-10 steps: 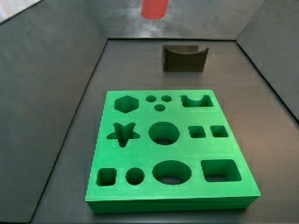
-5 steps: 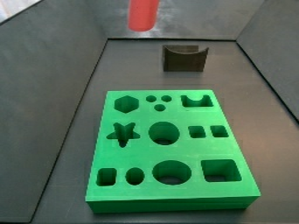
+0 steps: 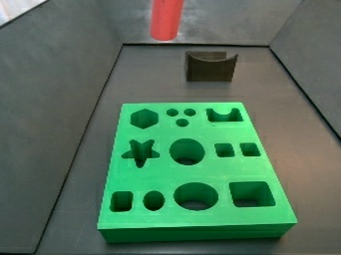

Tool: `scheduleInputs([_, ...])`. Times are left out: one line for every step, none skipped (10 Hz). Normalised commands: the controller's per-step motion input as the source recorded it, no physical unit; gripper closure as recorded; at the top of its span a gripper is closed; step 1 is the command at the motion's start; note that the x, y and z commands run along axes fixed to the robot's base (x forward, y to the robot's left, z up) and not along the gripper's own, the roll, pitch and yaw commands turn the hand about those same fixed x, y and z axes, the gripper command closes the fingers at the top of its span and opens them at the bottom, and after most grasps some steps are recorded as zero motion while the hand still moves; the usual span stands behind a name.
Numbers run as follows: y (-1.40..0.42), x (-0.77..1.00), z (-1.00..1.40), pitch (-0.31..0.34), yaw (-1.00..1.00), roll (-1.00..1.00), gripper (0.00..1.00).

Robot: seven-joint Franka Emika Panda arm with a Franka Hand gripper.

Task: Pick up the oval object. Move up. Place the oval object on the fixture. Regrasp the oval object. Move to above the board. Insert the oval object.
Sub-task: Move to above the board, then insert the oval object.

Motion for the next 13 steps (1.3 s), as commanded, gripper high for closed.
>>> scheduleInputs([0.03, -0.11, 0.01, -0.323, 0.62, -0.08, 1.00])
scheduleInputs([0.03, -0.11, 0.00, -0.266, 0.39, -0.06, 1.00])
scheduleInputs([0.00, 0.00, -0.01, -0.010, 0.00, 0.00, 1.00])
scheduleInputs([-0.17, 0.02, 0.00, 0.003, 0.00, 0.02, 1.00])
scheduleInputs([-0.19, 0.00, -0.02, 0.000, 0.00, 0.00, 1.00])
scheduleInputs([-0.33, 0.02, -0.15, 0.000, 0.00, 0.00, 1.00])
scheduleInputs([-0.46, 0.05, -0.29, -0.029, -0.02, 0.00, 1.00])
scheduleInputs([-0.48, 0.00, -0.36, -0.071, -0.05, 0.00, 1.00])
scheduleInputs([-0.47, 0.00, -0.34, -0.083, -0.09, 0.00, 1.00])
scheduleInputs([-0.40, 0.00, -0.30, -0.113, -0.22, -0.07, 1.00])
scheduleInputs([-0.35, 0.00, -0.26, -0.124, -0.27, -0.11, 1.00])
scheduleInputs([-0.31, 0.00, -0.21, -0.124, -0.31, -0.13, 1.00])
scheduleInputs([-0.28, 0.00, -0.17, -0.120, -0.32, -0.13, 1.00])
